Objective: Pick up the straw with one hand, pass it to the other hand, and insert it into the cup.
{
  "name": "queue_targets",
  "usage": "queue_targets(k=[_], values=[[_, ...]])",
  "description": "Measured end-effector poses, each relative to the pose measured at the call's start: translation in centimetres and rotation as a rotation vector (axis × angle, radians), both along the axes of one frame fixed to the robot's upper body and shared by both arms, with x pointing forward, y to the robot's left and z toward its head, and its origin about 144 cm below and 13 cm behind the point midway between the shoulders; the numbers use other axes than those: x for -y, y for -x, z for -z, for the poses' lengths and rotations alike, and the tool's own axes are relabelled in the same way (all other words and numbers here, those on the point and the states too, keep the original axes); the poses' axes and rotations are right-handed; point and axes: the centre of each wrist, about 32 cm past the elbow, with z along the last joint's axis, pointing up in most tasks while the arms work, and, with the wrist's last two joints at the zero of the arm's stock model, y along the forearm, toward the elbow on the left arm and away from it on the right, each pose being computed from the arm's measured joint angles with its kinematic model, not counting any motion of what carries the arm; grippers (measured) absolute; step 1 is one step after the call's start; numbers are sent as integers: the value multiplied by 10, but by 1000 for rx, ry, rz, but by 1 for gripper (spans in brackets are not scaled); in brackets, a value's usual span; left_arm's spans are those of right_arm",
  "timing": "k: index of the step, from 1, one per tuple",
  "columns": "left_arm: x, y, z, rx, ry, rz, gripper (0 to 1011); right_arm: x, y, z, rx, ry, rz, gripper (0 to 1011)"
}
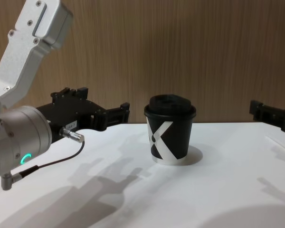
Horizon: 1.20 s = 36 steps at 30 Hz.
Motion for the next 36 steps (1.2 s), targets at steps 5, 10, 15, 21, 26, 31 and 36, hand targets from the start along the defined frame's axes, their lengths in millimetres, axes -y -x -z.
queue_targets(k=[5, 10, 15, 21, 26, 31, 36], values=[[0, 0, 0, 0, 0, 0, 1002, 0, 0, 0, 0, 0, 0, 1001], [0, 0, 0, 0, 0, 0, 1002, 0, 0, 0, 0, 0, 0, 1001], [0, 0, 0, 0, 0, 0, 1001, 0, 0, 0, 0, 0, 0, 1001], [0, 0, 0, 0, 0, 0, 1001, 0, 0, 0, 0, 0, 0, 1001], [0, 0, 0, 0, 0, 0, 1002, 0, 0, 0, 0, 0, 0, 1001], [0, 0, 0, 0, 0, 0, 1002, 0, 0, 0, 0, 0, 0, 1001], [0, 0, 0, 0, 0, 0, 1001, 0, 0, 0, 0, 0, 0, 1001]])
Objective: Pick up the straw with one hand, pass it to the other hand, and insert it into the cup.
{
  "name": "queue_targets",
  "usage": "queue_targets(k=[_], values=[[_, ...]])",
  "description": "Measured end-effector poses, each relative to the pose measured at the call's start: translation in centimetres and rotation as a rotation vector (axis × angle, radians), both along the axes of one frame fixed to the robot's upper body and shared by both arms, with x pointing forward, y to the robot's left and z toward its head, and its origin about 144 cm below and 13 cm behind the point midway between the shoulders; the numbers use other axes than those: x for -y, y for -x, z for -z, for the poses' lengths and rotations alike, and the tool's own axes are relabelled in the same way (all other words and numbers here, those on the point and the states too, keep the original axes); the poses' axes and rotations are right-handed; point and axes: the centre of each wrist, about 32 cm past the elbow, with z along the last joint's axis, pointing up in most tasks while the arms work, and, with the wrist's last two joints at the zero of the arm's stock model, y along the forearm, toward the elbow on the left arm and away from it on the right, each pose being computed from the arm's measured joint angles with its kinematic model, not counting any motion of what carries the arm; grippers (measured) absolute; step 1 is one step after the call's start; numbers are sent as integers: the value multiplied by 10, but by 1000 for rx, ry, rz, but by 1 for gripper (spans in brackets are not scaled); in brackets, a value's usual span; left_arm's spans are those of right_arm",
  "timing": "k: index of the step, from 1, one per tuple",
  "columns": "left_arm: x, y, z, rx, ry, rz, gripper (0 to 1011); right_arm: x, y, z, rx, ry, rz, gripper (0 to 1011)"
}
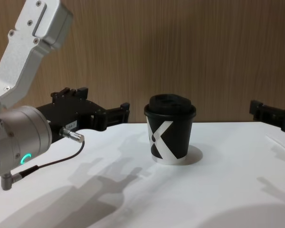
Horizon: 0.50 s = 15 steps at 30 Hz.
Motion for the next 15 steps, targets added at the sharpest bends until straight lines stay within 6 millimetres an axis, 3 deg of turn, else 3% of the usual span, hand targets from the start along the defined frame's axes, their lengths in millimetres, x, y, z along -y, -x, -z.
queue_targets(k=[15], values=[[0, 0, 0, 0, 0, 0, 1001, 2, -1, 1, -6, 4, -1, 1001]])
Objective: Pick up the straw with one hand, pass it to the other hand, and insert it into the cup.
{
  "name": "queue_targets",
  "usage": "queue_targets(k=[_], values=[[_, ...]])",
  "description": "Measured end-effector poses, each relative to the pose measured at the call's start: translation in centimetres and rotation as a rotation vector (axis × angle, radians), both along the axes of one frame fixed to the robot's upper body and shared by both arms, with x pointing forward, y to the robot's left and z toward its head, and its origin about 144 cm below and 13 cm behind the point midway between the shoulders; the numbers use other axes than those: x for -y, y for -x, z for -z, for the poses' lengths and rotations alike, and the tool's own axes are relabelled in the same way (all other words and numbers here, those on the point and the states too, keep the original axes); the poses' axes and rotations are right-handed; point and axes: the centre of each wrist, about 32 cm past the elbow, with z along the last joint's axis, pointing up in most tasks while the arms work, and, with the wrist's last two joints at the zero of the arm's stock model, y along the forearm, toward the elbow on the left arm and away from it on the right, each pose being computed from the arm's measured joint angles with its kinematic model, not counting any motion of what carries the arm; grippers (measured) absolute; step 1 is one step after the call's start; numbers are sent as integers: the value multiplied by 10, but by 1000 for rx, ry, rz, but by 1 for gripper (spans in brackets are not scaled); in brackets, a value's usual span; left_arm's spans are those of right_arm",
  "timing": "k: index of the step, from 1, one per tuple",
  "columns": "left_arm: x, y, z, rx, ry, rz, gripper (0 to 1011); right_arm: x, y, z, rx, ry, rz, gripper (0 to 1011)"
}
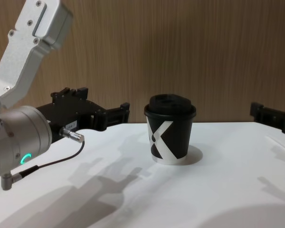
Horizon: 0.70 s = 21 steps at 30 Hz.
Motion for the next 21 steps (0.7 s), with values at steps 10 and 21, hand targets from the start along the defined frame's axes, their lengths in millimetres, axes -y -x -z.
queue_targets(k=[10, 21], values=[[0, 0, 0, 0, 0, 0, 1002, 13, -8, 5, -36, 43, 3, 1001], [0, 0, 0, 0, 0, 0, 1002, 33, -18, 11, -84, 86, 24, 1001]])
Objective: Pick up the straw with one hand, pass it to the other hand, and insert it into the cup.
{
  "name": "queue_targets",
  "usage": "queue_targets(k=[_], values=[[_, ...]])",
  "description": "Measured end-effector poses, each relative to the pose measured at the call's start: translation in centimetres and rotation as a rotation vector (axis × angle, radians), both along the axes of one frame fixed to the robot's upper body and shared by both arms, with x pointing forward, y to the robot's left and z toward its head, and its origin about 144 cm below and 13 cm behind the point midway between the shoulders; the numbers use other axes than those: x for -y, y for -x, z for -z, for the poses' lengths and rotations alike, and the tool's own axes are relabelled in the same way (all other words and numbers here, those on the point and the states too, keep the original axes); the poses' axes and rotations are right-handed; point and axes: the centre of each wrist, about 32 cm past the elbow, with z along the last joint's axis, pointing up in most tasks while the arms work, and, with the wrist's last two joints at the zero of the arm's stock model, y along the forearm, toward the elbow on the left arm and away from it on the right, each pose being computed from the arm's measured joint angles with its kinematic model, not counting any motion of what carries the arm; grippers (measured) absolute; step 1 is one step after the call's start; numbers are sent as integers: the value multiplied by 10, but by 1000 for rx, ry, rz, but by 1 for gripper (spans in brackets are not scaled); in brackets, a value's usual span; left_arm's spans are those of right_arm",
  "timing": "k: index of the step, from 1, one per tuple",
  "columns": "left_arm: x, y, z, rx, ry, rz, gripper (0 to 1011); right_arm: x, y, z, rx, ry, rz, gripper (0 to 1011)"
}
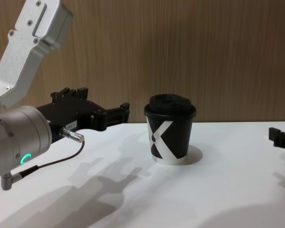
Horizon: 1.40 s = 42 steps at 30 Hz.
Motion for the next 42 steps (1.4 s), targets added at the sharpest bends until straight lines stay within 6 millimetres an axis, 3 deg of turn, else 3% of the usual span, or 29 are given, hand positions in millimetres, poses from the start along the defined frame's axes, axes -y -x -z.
queue_targets(k=[26, 42], values=[[0, 0, 0, 0, 0, 0, 1002, 36, -9, 5, -86, 15, -29, 1001], [0, 0, 0, 0, 0, 0, 1002, 47, -13, 8, -120, 15, -28, 1001]])
